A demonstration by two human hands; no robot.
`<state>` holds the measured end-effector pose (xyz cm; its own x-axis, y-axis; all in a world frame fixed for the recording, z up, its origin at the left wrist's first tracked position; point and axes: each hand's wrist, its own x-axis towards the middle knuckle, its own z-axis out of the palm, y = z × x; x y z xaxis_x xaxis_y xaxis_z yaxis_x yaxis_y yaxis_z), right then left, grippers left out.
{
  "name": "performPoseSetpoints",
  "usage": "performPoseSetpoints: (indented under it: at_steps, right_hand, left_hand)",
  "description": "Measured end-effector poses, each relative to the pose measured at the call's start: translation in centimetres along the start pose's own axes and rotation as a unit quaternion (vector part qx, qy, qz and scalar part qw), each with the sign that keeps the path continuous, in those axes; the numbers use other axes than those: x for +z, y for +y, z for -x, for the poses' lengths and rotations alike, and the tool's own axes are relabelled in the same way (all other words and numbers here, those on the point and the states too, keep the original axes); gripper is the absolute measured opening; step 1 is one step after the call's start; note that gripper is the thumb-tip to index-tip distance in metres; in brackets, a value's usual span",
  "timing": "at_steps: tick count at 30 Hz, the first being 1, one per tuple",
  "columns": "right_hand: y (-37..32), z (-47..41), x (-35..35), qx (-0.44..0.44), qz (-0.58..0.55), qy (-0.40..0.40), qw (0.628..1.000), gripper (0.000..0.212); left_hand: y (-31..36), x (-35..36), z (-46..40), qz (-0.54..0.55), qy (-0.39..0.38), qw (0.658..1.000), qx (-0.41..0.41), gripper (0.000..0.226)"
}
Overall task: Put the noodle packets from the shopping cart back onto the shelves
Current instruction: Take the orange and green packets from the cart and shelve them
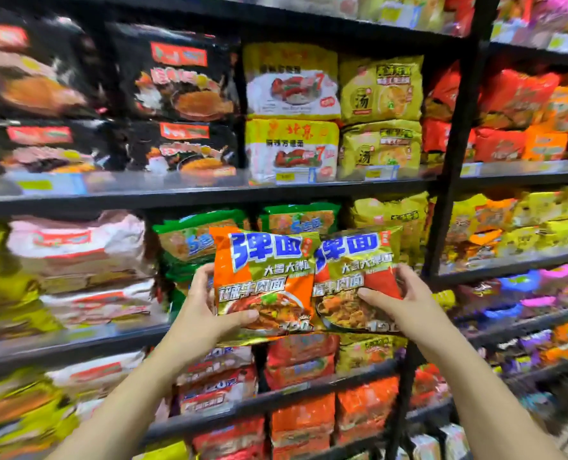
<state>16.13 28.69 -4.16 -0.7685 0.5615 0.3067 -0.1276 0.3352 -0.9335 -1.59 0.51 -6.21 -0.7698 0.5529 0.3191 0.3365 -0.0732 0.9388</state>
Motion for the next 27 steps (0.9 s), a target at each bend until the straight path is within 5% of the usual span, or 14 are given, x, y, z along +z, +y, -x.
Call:
performPoseSetpoints:
  at_steps: [4,8,14,27]
  right_hand:
    - [-1.7,1.0,7.7,-0.012,-0.010,-0.046,0.999,0.050]
    - [-3.8,2.0,15.7,-0.021,-0.036,-0.092,0.995,0.100]
    - [-7.2,4.3,27.9,-0.041,-0.064,-0.165,0.983,0.040]
    - [-14.0,8.0,52.3,-0.084,-0.100,-0.355,0.926,0.043]
  left_hand:
    - [0.5,-8.5,4.5,-0.003,0.048,0.999,-0.005,0.077]
    - [0.8,-16.5,9.4,-0.003,0.108,0.994,-0.012,0.082]
    - [1.9,-26.7,16.9,-0.014,0.203,0.979,-0.028,0.088]
    - [4.6,-43.1,30.8,-0.041,0.393,0.917,-0.057,0.081]
